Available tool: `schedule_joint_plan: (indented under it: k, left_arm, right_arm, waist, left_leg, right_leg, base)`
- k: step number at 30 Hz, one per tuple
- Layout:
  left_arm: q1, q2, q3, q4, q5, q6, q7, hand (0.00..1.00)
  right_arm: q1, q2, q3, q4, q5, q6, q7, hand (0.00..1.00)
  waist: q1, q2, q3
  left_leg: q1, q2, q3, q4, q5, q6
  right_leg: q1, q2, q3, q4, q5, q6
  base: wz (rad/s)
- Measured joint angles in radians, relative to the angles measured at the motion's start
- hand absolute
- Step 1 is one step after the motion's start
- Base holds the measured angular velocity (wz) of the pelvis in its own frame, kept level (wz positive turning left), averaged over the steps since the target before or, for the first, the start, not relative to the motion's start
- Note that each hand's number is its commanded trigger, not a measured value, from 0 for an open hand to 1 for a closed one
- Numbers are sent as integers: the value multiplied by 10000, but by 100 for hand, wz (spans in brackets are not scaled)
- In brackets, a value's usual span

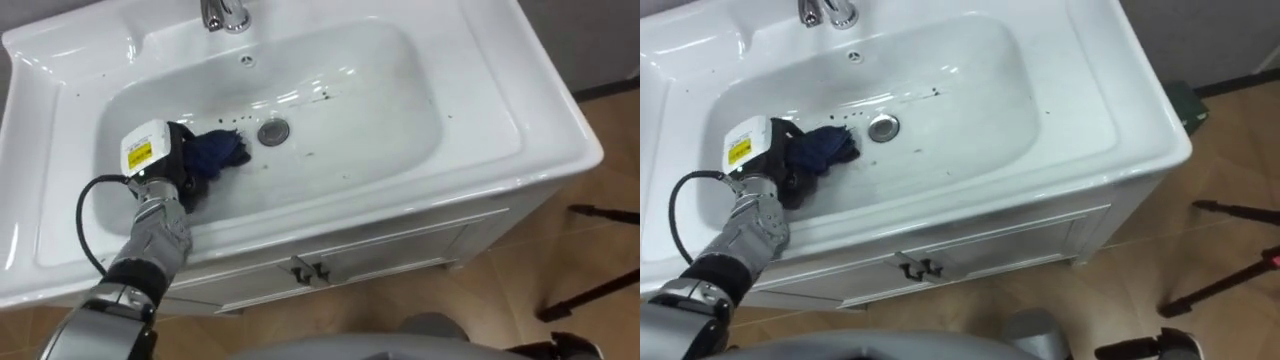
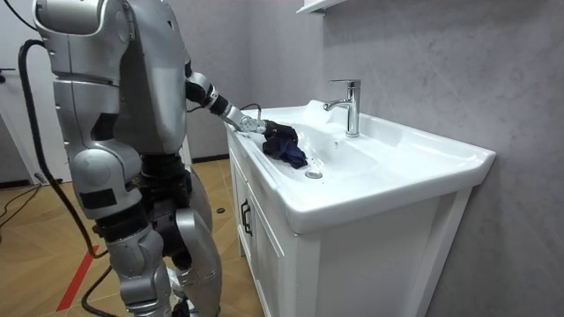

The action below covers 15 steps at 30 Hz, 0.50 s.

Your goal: Wipe basin

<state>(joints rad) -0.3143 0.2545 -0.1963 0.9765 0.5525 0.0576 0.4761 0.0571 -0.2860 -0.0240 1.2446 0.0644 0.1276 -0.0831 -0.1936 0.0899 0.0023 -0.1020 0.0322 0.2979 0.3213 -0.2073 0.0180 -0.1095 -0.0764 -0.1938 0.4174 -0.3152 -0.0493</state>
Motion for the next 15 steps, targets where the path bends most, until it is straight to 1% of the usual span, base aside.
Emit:
schedule_joint_plan:
  k: [1,3,4,5,6,8,9,10,13,15]
  left_arm:
    - [-293,18,16,180,-179,-30,-9,100]
    - [-684,30,59,403,-443,-29,-92,100]
    - [-995,54,61,689,-579,-36,-107,100]
    - [-1131,66,59,826,-720,-29,-110,100]
    - [-1418,85,61,1126,-998,-10,-122,100]
    - [-1792,101,64,1342,-1564,81,-205,100]
    - [-2029,112,88,1481,-1813,81,-225,100]
    - [-2173,116,129,1544,-2029,82,-250,100]
    - [-2457,159,161,1835,-2344,78,-300,100]
    - [-2640,243,164,2004,-2483,92,-368,100]
  right_arm:
    - [-49,72,18,3,16,-24,3,0]
    - [-169,90,18,5,88,-31,15,0]
    - [-276,81,23,47,92,-26,15,0]
    - [-323,74,24,61,98,-21,13,0]
    - [-402,71,53,59,102,-20,15,0]
    - [-445,64,77,18,110,-32,11,0]
    - [-556,60,214,0,128,-32,15,0]
    - [-607,63,412,2,119,-24,55,0]
    - [-756,55,705,55,128,32,217,0]
    - [-898,34,909,81,182,40,304,0]
  waist:
    - [-20,-45,39]
    - [-45,-66,64]
    - [-66,-59,101]
    - [-81,-59,123]
    - [-187,-78,208]
    - [-297,21,227]
    - [-309,43,282]
    - [-333,59,277]
    - [-414,40,292]
    - [-480,34,315]
  left_leg:
    - [-226,10,12,139,0,0]
    - [-502,35,14,342,-5,5]
    - [-729,88,31,597,-42,12]
    - [-828,110,32,709,-63,20]
    - [-973,155,49,902,-88,49]
    - [-1299,242,76,1143,-163,84]
    - [-1540,268,168,1316,-171,96]
    - [-1733,284,256,1432,-177,107]
    - [-1983,282,320,1649,-177,111]
    - [-2234,307,383,1847,-178,112]
  right_leg:
    - [-205,-30,-13,147,-27,-17]
    - [-556,-51,5,353,-51,-24]
    - [-768,-60,38,539,-60,-33]
    - [-852,-57,39,609,-61,-35]
    - [-964,-79,19,765,-79,-53]
    - [-1295,-81,-17,1003,-99,-81]
    - [-1583,-121,20,1234,-125,-120]
    - [-1857,-160,70,1466,-146,-153]
    - [-2262,-241,192,1901,-228,-202]
    - [-2614,-250,325,2190,-264,-250]
  base:
    - [8]
    - [3]
    - [0]
    - [0]
    - [0]
    - [2]
    - [-7]
    - [-9]
    - [-9]
    - [-14]
